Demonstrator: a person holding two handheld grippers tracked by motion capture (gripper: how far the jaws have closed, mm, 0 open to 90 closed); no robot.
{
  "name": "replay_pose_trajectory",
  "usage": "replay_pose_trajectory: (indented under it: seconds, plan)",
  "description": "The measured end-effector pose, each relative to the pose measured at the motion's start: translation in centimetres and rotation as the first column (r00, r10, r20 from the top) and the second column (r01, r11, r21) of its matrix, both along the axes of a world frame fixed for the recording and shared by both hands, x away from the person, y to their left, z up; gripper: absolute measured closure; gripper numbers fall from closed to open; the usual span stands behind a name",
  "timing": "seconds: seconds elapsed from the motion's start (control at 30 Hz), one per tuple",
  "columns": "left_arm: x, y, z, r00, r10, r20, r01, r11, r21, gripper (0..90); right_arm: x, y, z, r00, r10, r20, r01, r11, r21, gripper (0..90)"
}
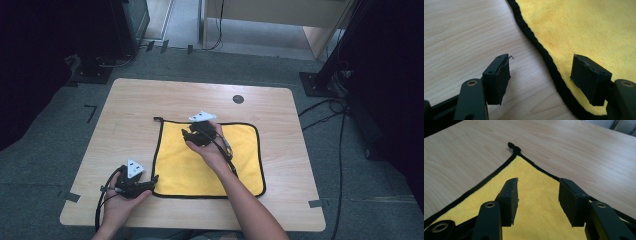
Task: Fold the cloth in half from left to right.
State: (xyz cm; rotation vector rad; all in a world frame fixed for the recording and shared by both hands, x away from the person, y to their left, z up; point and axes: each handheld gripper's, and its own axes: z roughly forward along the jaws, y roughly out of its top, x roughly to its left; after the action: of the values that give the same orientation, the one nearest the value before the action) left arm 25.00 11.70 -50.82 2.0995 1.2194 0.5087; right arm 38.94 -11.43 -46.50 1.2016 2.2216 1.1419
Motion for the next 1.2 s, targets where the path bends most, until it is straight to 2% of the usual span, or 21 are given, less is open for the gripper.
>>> replay_pose_trajectory:
  seconds: [0.07, 0.13, 0.17, 0.2, 0.37, 0.57, 0.6, 0.63, 0.67, 0.7, 0.77, 0.83, 0.87, 0.93, 0.97, 1.0, 1.07, 1.1, 1.13, 1.2]
  plan:
    - [-0.1, -0.1, 0.0, 1.0000, -0.003, -0.003, 0.003, 1.0000, 0.005, 32.2, 0.4, 0.7, -0.2, 1.0000, 0.005, 0.001, -0.005, 0.9999, -0.009, 51.2]
    - [-0.2, -0.1, -0.2, 0.9999, 0.001, -0.010, -0.001, 0.9998, 0.022, 32.5, 1.6, 2.6, -0.7, 0.9997, 0.024, -0.009, -0.024, 0.9996, -0.014, 53.1]
    - [-0.2, -0.1, -0.3, 0.9999, 0.004, -0.013, -0.004, 0.9999, 0.015, 32.5, 1.6, 2.6, -0.7, 0.9997, 0.024, -0.009, -0.024, 0.9996, -0.014, 53.1]
    - [-0.3, 0.2, -0.3, 0.9997, 0.009, -0.021, -0.009, 1.0000, 0.002, 32.8, 2.3, 3.7, -1.1, 0.9996, 0.028, -0.009, -0.029, 0.9993, -0.024, 55.3]
    - [-0.7, 0.5, -0.4, 0.9998, 0.010, -0.017, -0.010, 1.0000, 0.000, 32.8, 3.8, 6.0, -2.0, 0.9988, 0.025, -0.042, -0.026, 0.9990, -0.037, 56.2]
    - [-1.2, 0.7, -0.4, 0.9999, 0.011, -0.014, -0.011, 0.9999, -0.001, 32.9, 5.2, 7.5, -2.8, 0.9974, 0.007, -0.072, -0.009, 0.9996, -0.025, 55.9]
    - [-1.3, 0.8, -0.4, 0.9998, 0.013, -0.012, -0.013, 0.9999, -0.006, 32.8, 6.0, 7.8, -3.4, 0.9958, -0.009, -0.091, 0.009, 0.9999, -0.010, 56.0]
    - [-1.4, 0.9, -0.4, 0.9998, 0.015, -0.014, -0.015, 0.9999, -0.006, 32.8, 6.0, 7.8, -3.4, 0.9958, -0.009, -0.091, 0.009, 0.9999, -0.010, 56.0]
    - [-1.5, 1.0, -0.4, 0.9998, 0.016, -0.014, -0.016, 0.9999, -0.006, 33.1, 6.6, 8.1, -4.0, 0.9927, -0.031, -0.117, 0.032, 0.9995, 0.005, 56.2]
    - [-1.5, 1.0, -0.4, 0.9998, 0.016, -0.014, -0.016, 0.9999, -0.006, 33.6, 6.8, 8.3, -4.3, 0.9927, -0.029, -0.117, 0.029, 0.9996, 0.000, 56.4]
    - [-1.9, 0.9, -0.3, 0.9998, 0.011, -0.017, -0.011, 0.9999, -0.005, 35.2, 6.9, 8.8, -4.8, 0.9946, -0.042, -0.096, 0.039, 0.9988, -0.031, 59.2]
    - [-2.1, 0.7, -0.3, 0.9997, -0.002, -0.023, 0.001, 0.9999, -0.013, 36.9, 6.8, 9.1, -4.8, 0.9945, -0.068, -0.079, 0.064, 0.9962, -0.059, 68.5]
    - [-2.1, 0.7, -0.3, 0.9997, -0.002, -0.023, 0.001, 0.9999, -0.013, 37.2, 6.8, 9.1, -4.8, 0.9945, -0.068, -0.079, 0.064, 0.9962, -0.059, 68.5]
    - [-2.4, 0.2, -0.2, 0.9994, -0.024, -0.023, 0.024, 0.9997, -0.006, 37.9, 7.0, 9.3, -4.8, 0.9948, -0.077, -0.067, 0.073, 0.9948, -0.072, 77.5]
    - [-2.6, -0.1, -0.2, 0.9991, -0.036, -0.022, 0.036, 0.9994, -0.002, 42.2, 7.3, 9.2, -4.7, 0.9941, -0.088, -0.063, 0.083, 0.9932, -0.082, 85.3]
    - [-2.7, -0.3, -0.2, 0.9991, -0.037, -0.019, 0.037, 0.9993, -0.004, 44.9, 7.4, 9.2, -4.7, 0.9936, -0.088, -0.071, 0.083, 0.9935, -0.078, 87.5]
    - [-2.8, -0.4, -0.2, 0.9990, -0.040, -0.019, 0.040, 0.9992, -0.005, 51.6, 7.5, 9.3, -4.7, 0.9934, -0.090, -0.071, 0.085, 0.9933, -0.078, 88.6]
    - [-2.9, -0.5, -0.1, 0.9974, -0.069, -0.019, 0.069, 0.9976, -0.011, 57.1, 7.5, 9.4, -4.7, 0.9934, -0.093, -0.068, 0.087, 0.9927, -0.083, 89.5]
    - [-2.9, -0.5, -0.1, 0.9974, -0.069, -0.019, 0.069, 0.9976, -0.011, 61.5, 7.5, 9.4, -4.7, 0.9934, -0.093, -0.068, 0.087, 0.9927, -0.083, 89.5]
    - [-3.0, -0.6, -0.1, 0.9940, -0.107, -0.025, 0.106, 0.9938, -0.035, 72.7, 7.4, 9.4, -4.3, 0.9934, -0.096, -0.062, 0.091, 0.9932, -0.072, 89.9]
